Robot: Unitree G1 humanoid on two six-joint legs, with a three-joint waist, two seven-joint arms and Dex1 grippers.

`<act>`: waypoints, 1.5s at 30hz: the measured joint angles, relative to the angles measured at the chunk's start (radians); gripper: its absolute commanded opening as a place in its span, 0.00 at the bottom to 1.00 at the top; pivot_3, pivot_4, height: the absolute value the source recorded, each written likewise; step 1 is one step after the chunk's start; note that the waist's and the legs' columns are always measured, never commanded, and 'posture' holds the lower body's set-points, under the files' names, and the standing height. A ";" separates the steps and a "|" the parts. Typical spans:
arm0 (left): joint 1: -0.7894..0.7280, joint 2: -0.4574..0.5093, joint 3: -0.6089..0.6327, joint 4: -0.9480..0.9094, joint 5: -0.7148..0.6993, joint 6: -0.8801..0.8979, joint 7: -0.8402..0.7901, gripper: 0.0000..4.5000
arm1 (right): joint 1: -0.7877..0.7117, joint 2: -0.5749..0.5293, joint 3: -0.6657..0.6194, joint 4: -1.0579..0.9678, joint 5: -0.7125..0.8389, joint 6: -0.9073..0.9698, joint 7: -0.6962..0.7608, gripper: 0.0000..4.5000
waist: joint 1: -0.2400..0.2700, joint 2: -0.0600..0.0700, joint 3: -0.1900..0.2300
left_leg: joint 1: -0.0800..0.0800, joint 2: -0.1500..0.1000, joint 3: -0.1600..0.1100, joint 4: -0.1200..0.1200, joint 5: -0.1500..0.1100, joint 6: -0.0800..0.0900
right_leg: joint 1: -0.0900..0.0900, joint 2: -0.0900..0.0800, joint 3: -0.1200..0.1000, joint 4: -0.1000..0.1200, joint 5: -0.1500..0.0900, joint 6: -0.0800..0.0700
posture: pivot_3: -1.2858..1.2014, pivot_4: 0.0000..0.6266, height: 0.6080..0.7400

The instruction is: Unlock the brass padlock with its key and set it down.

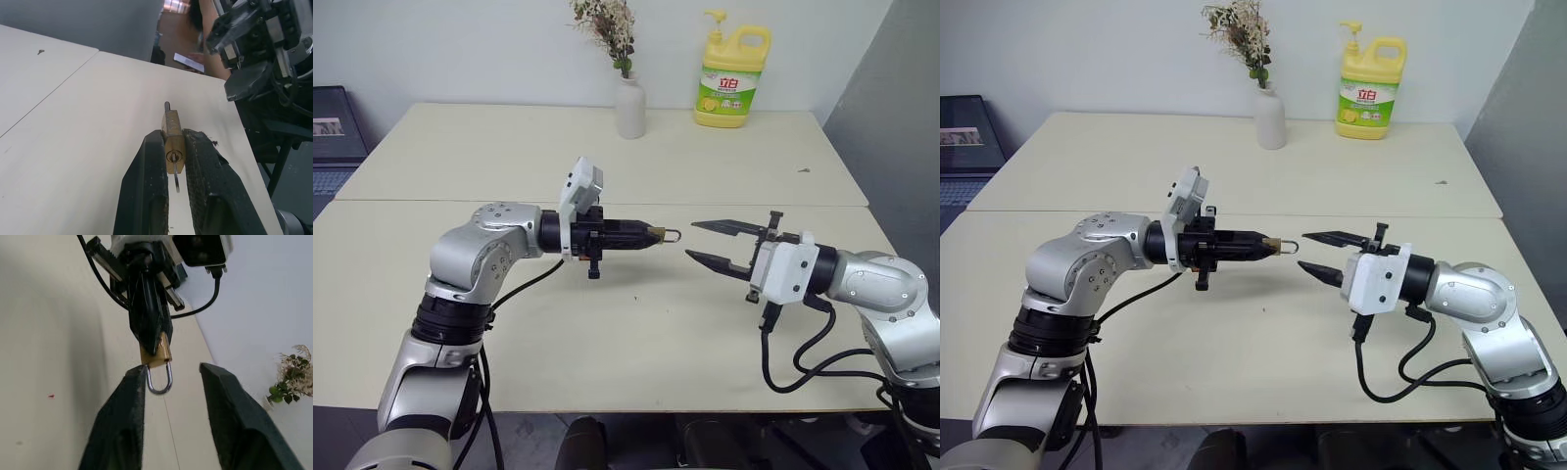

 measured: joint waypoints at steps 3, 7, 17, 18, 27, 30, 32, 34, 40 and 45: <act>-0.004 -0.007 -0.004 0.002 0.002 0.000 0.000 0.04 | -0.027 0.029 0.038 0.010 -0.015 0.022 -0.002 0.00 | 0.000 0.000 0.000 | 0.000 0.000 0.000 0.000 0.000 0.000 | 0.000 0.000 0.000 0.000 0.000 0.000 | 0.52 0.24 1.00; -0.005 -0.006 -0.009 0.001 0.002 0.001 -0.001 0.04 | -0.048 0.036 0.053 0.047 -0.032 0.024 0.000 0.00 | 0.001 0.000 0.000 | 0.000 0.000 0.000 0.000 0.000 0.000 | 0.000 0.000 0.000 0.000 0.000 0.000 | 0.52 0.24 1.00; -0.004 0.011 -0.010 -0.034 -0.002 0.005 -0.021 0.04 | -0.075 0.046 0.073 0.124 -0.066 -0.017 0.016 0.00 | 0.000 0.000 0.000 | 0.000 0.000 0.000 0.000 0.000 0.000 | 0.000 0.000 0.000 0.000 0.000 0.000 | 0.52 0.24 1.00; -0.002 0.016 -0.010 -0.040 -0.003 0.006 -0.024 0.04 | -0.075 0.046 0.073 0.131 -0.070 -0.025 0.016 0.00 | 0.000 0.000 0.000 | 0.000 0.000 0.000 0.000 0.000 0.000 | 0.000 0.000 0.000 0.000 0.000 0.000 | 0.52 0.24 1.00; 0.012 0.036 -0.011 -0.064 -0.004 0.006 -0.043 0.04 | -0.076 0.046 0.077 0.179 -0.092 -0.074 0.034 0.00 | 0.000 0.000 0.000 | 0.000 0.000 0.000 0.000 0.000 0.000 | 0.000 0.000 0.000 0.000 0.000 0.000 | 0.52 0.24 1.00; 0.013 0.036 -0.011 -0.073 -0.015 0.011 -0.046 0.04 | -0.076 0.046 0.083 0.192 -0.094 -0.090 0.050 0.00 | 0.000 0.000 0.000 | 0.000 0.000 0.000 0.000 0.000 0.000 | 0.000 0.000 0.000 0.000 0.000 0.000 | 0.52 0.24 1.00; 0.013 0.039 -0.011 -0.078 -0.029 0.025 -0.055 0.04 | -0.076 0.046 0.090 0.197 -0.093 -0.099 0.063 0.00 | 0.000 0.000 0.000 | 0.000 0.000 0.000 0.000 0.000 0.000 | 0.000 0.000 0.000 0.000 0.000 0.000 | 0.52 0.24 1.00; 0.013 0.041 -0.011 -0.083 -0.038 0.030 -0.063 0.04 | -0.076 0.046 0.091 0.201 -0.091 -0.108 0.073 0.00 | 0.000 0.000 0.000 | 0.000 0.000 0.000 0.000 0.000 0.000 | 0.000 0.000 0.000 0.000 0.000 0.000 | 0.52 0.24 1.00; 0.013 0.044 -0.009 -0.085 -0.054 0.044 -0.064 0.04 | -0.078 0.046 0.092 0.212 -0.085 -0.130 0.098 0.00 | 0.000 0.000 0.000 | 0.000 0.000 0.000 0.000 0.000 0.000 | 0.000 0.000 0.000 0.000 0.000 0.000 | 0.52 0.24 1.00; 0.013 0.044 -0.008 -0.085 -0.054 0.045 -0.063 0.04 | -0.078 0.046 0.092 0.221 -0.079 -0.133 0.107 0.00 | 0.000 0.000 0.000 | 0.000 0.000 0.000 0.000 0.000 0.000 | 0.000 0.000 0.000 0.000 0.000 0.000 | 0.52 0.24 1.00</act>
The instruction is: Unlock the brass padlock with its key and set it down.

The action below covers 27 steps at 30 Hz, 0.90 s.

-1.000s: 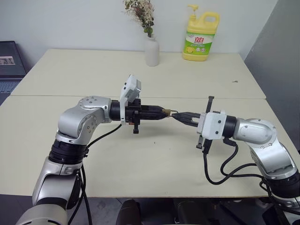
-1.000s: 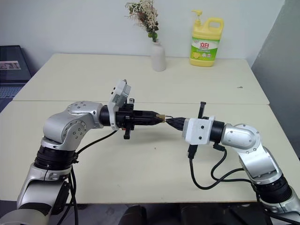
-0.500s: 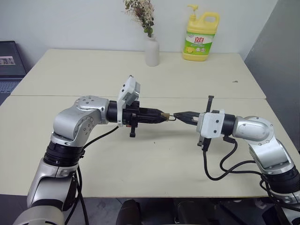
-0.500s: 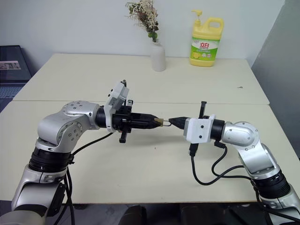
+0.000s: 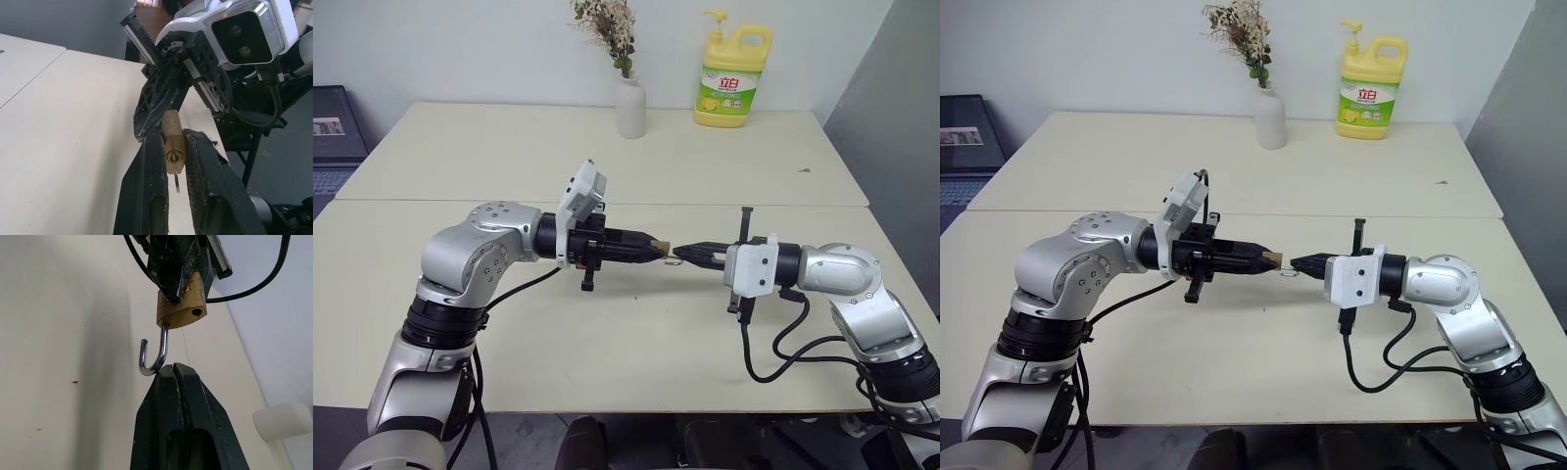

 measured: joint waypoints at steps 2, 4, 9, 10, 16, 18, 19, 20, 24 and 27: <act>0.000 0.000 0.000 0.000 0.000 0.001 0.001 0.04 | 0.000 0.000 0.000 0.000 0.001 0.000 0.002 0.00 | 0.000 0.000 0.000 | 0.000 0.000 0.000 0.000 0.000 0.000 | 0.000 0.000 0.000 0.000 0.000 0.000 | 0.52 0.24 1.00; 0.000 0.000 0.001 0.000 -0.001 0.002 0.002 0.04 | 0.000 0.000 0.000 0.000 0.002 0.000 0.006 0.00 | 0.000 0.000 0.000 | 0.000 0.000 0.000 0.000 0.000 0.000 | 0.000 0.000 0.000 0.000 0.000 0.000 | 0.52 0.24 1.00; 0.000 0.000 0.010 0.000 -0.004 0.003 0.004 0.04 | 0.001 -0.001 0.000 0.000 0.003 0.002 0.016 0.00 | 0.000 0.000 0.000 | 0.000 0.000 0.000 0.000 0.000 0.000 | 0.000 0.000 0.000 0.000 0.000 0.000 | 0.52 0.24 1.00; 0.000 0.000 0.012 0.000 -0.004 0.003 0.005 0.04 | 0.002 -0.001 0.000 0.000 0.004 0.002 0.016 0.00 | 0.000 0.000 0.000 | 0.000 0.000 0.000 0.000 0.000 0.000 | 0.000 0.000 0.000 0.000 0.000 0.000 | 0.52 0.24 1.00; 0.000 -0.001 0.013 0.000 -0.005 0.008 0.016 0.04 | 0.033 -0.041 -0.002 -0.007 0.006 0.019 0.023 0.00 | 0.001 0.000 0.000 | 0.000 0.000 0.000 0.000 0.000 0.000 | 0.000 0.000 0.000 0.000 0.000 0.000 | 0.52 0.24 1.00; 0.000 -0.001 0.019 0.002 -0.005 0.018 0.024 0.04 | 0.066 -0.080 -0.007 -0.007 0.007 0.030 0.039 0.00 | 0.002 0.000 0.000 | 0.000 0.000 0.000 0.000 0.000 0.000 | 0.000 0.000 0.000 0.000 0.000 0.000 | 0.52 0.24 1.00; 0.000 -0.001 0.022 0.002 -0.006 0.022 0.026 0.04 | 0.078 -0.093 -0.014 -0.007 0.008 0.035 0.041 0.04 | 0.002 0.000 0.000 | 0.000 0.000 0.000 0.000 0.000 0.000 | 0.000 0.000 0.000 0.000 0.000 0.000 | 0.52 0.24 1.00; 0.000 -0.001 0.022 0.002 -0.007 0.025 0.032 0.04 | 0.088 -0.103 -0.024 -0.009 0.011 0.044 0.042 0.08 | 0.002 0.000 0.000 | 0.000 0.000 0.000 0.000 0.000 0.000 | 0.000 0.000 0.000 0.000 0.000 0.000 | 0.52 0.24 1.00; 0.030 -0.001 0.028 0.001 -0.008 0.029 0.053 0.04 | 0.144 -0.151 -0.115 -0.070 0.089 0.147 0.044 0.35 | 0.001 0.000 0.000 | 0.000 0.000 0.000 0.000 0.000 0.000 | 0.000 0.000 0.000 0.000 0.000 0.000 | 0.52 0.24 1.00; 0.048 -0.007 0.027 0.001 -0.007 0.035 0.074 0.04 | 0.174 -0.171 -0.173 -0.151 0.171 0.244 0.044 0.59 | 0.000 0.000 0.000 | 0.000 0.000 -0.001 0.000 0.000 0.000 | 0.000 0.000 0.000 0.000 0.000 0.000 | 0.52 0.24 1.00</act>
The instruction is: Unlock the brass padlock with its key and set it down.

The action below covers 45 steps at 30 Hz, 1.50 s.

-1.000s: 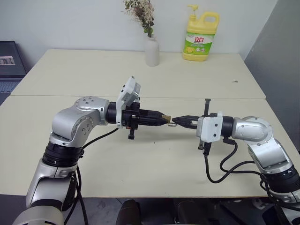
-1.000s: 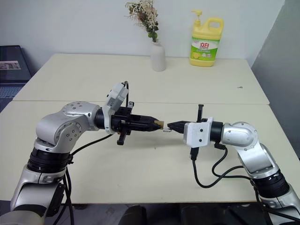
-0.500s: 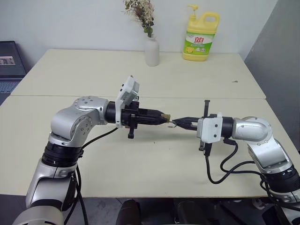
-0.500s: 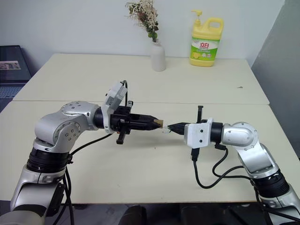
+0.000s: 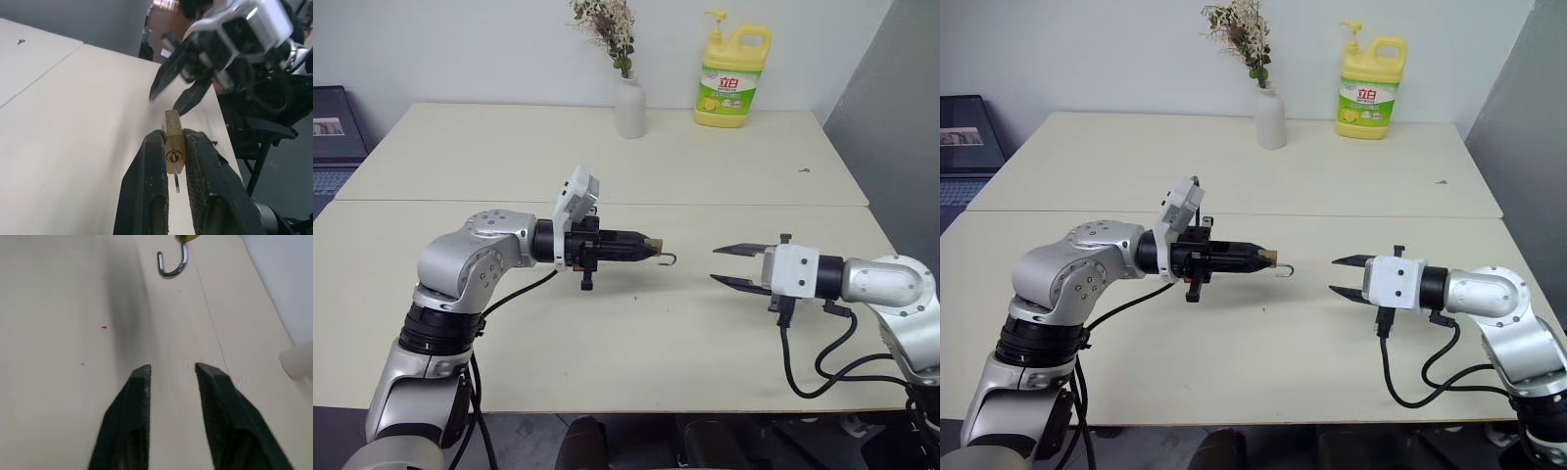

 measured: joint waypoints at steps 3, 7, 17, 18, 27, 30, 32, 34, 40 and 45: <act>0.007 -0.002 -0.002 0.002 0.009 0.003 0.014 0.04 | 0.014 -0.014 -0.032 -0.089 0.071 0.080 -0.001 0.84 | 0.000 0.000 0.000 | 0.000 0.000 0.000 0.000 0.000 0.000 | 0.000 0.000 0.000 0.000 0.000 0.000 | 0.52 0.24 1.00; 0.008 -0.007 -0.008 0.002 0.013 0.003 0.019 0.04 | 0.011 -0.016 -0.047 -0.148 0.128 0.159 -0.008 1.00 | 0.000 0.000 0.000 | 0.000 0.000 0.000 0.000 0.000 0.000 | 0.000 0.000 0.000 0.000 0.000 0.000 | 0.52 0.24 1.00; 0.051 -0.015 -0.012 0.001 0.016 0.022 0.062 0.04 | 0.007 -0.050 -0.034 -0.198 0.171 0.234 -0.006 1.00 | 0.000 0.000 0.000 | 0.000 0.000 0.000 0.000 0.000 0.000 | 0.000 0.000 0.000 0.000 0.000 0.000 | 0.52 0.24 1.00; 0.056 -0.015 -0.016 0.001 0.019 0.030 0.072 0.04 | 0.007 -0.050 -0.027 -0.197 0.167 0.234 -0.006 1.00 | 0.000 0.000 0.000 | 0.000 0.000 0.000 0.000 0.000 0.000 | 0.000 0.000 0.000 0.000 0.000 0.000 | 0.52 0.24 1.00; 0.159 -0.031 -0.080 -0.005 0.070 0.109 0.194 0.04 | 0.021 -0.055 0.057 -0.176 0.103 0.223 0.008 1.00 | 0.000 0.000 0.000 | 0.000 0.000 0.000 0.000 0.000 0.000 | 0.000 0.000 0.000 -0.001 0.000 0.000 | 0.52 0.24 1.00; 0.182 -0.037 -0.080 -0.001 0.088 0.111 0.220 0.04 | 0.023 -0.055 0.080 -0.155 0.082 0.217 0.016 1.00 | 0.000 0.000 0.000 | 0.000 0.000 0.000 0.000 0.000 0.000 | 0.000 0.000 0.000 0.000 0.000 0.000 | 0.52 0.24 1.00; 0.188 -0.043 -0.080 0.010 0.094 0.112 0.232 0.04 | 0.023 -0.055 0.084 -0.144 0.075 0.215 0.017 1.00 | 0.001 0.000 0.000 | 0.000 0.000 0.000 0.000 0.000 0.000 | 0.000 0.000 0.000 0.000 0.000 0.000 | 0.52 0.24 1.00; 0.188 -0.045 -0.080 0.019 0.100 0.113 0.233 0.04 | 0.021 -0.053 0.090 -0.141 0.075 0.215 0.018 1.00 | 0.000 0.000 0.000 | 0.000 0.000 0.000 0.000 0.000 0.000 | 0.000 0.000 0.000 0.000 0.000 0.000 | 0.52 0.24 1.00; 0.197 -0.047 -0.083 0.026 0.109 0.117 0.229 0.12 | 0.016 -0.047 0.114 -0.129 0.073 0.213 0.032 1.00 | 0.000 0.000 0.000 | 0.000 0.000 0.000 0.000 0.000 0.000 | 0.000 0.000 0.000 0.000 0.000 0.000 | 0.52 0.24 1.00; 0.204 -0.043 -0.108 0.046 0.134 0.105 0.214 0.47 | 0.012 -0.044 0.115 -0.128 0.070 0.213 0.035 1.00 | 0.000 0.000 0.000 | 0.000 0.000 0.000 0.000 0.000 0.000 | 0.000 0.000 0.000 0.000 0.000 0.000 | 0.52 0.24 1.00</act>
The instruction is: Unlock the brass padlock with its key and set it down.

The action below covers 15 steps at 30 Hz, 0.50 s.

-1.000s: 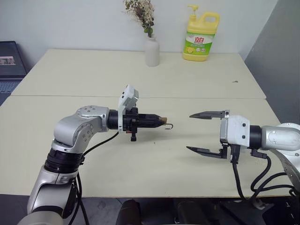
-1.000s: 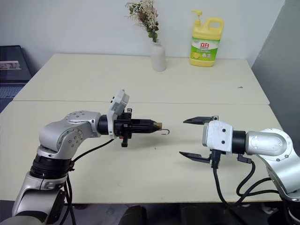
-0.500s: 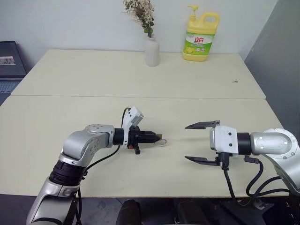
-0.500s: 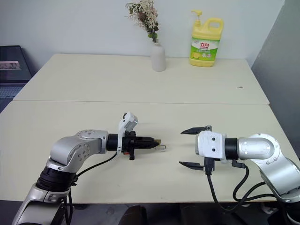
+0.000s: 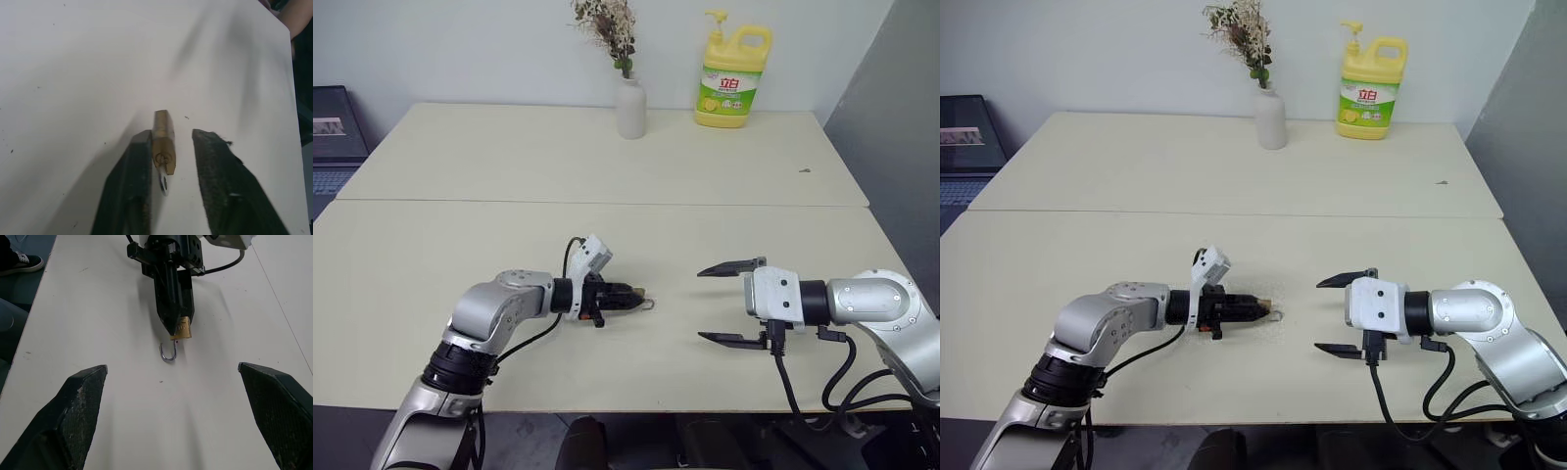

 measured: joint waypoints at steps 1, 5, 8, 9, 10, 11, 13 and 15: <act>0.000 0.003 0.000 0.001 0.004 -0.006 -0.006 0.55 | 0.000 0.000 0.000 0.000 -0.002 0.000 0.000 1.00 | 0.000 0.000 0.000 | 0.000 0.000 0.000 0.000 0.000 0.000 | 0.000 0.000 0.000 0.000 0.000 0.000 | 0.52 0.24 1.00; 0.000 0.006 0.000 0.016 0.019 -0.020 -0.010 0.84 | 0.000 0.001 0.000 0.000 -0.004 0.000 0.001 1.00 | 0.000 0.000 0.000 | 0.000 0.000 0.000 0.000 0.000 0.000 | 0.000 0.000 0.000 0.000 0.000 0.000 | 0.52 0.24 1.00; 0.000 0.015 0.000 0.017 0.024 -0.038 -0.027 0.99 | 0.000 0.001 0.000 0.000 -0.005 0.000 0.001 1.00 | 0.000 0.000 0.000 | 0.000 0.000 0.000 0.000 0.000 0.000 | 0.000 0.000 0.000 0.000 0.000 0.000 | 0.52 0.24 1.00; 0.000 0.021 0.000 0.017 0.029 -0.053 -0.036 0.99 | 0.000 0.001 0.001 0.000 -0.005 0.000 0.001 1.00 | 0.000 0.000 0.000 | 0.000 0.000 0.000 0.000 0.000 0.000 | 0.000 0.000 0.000 0.000 0.000 0.000 | 0.52 0.24 1.00; 0.002 0.032 0.000 0.015 0.034 -0.074 -0.052 0.99 | 0.000 0.001 0.003 0.000 -0.006 0.000 0.000 1.00 | 0.000 0.000 0.000 | 0.000 0.000 0.000 0.000 0.000 0.000 | 0.000 0.000 0.000 0.000 0.000 0.000 | 0.52 0.24 1.00; 0.004 0.045 0.000 0.013 0.040 -0.096 -0.065 0.99 | 0.000 0.001 0.007 0.001 -0.007 0.000 0.000 1.00 | 0.000 0.000 0.000 | 0.000 0.000 0.000 0.000 0.000 0.000 | 0.000 0.000 0.000 0.000 0.000 0.000 | 0.52 0.24 1.00; 0.015 0.074 0.001 0.011 0.071 -0.176 -0.091 0.99 | 0.000 0.003 0.012 0.002 -0.009 0.000 0.000 1.00 | -0.001 0.000 0.000 | 0.000 0.000 0.000 0.000 0.000 0.000 | 0.000 0.000 0.000 0.000 0.000 0.000 | 0.52 0.24 1.00; 0.024 0.110 0.002 0.012 0.109 -0.269 -0.118 0.99 | 0.000 0.005 0.016 0.003 -0.016 0.000 0.000 1.00 | -0.001 0.000 0.000 | 0.000 0.000 0.000 0.000 0.000 0.000 | 0.000 0.000 0.000 0.000 0.000 0.000 | 0.52 0.24 1.00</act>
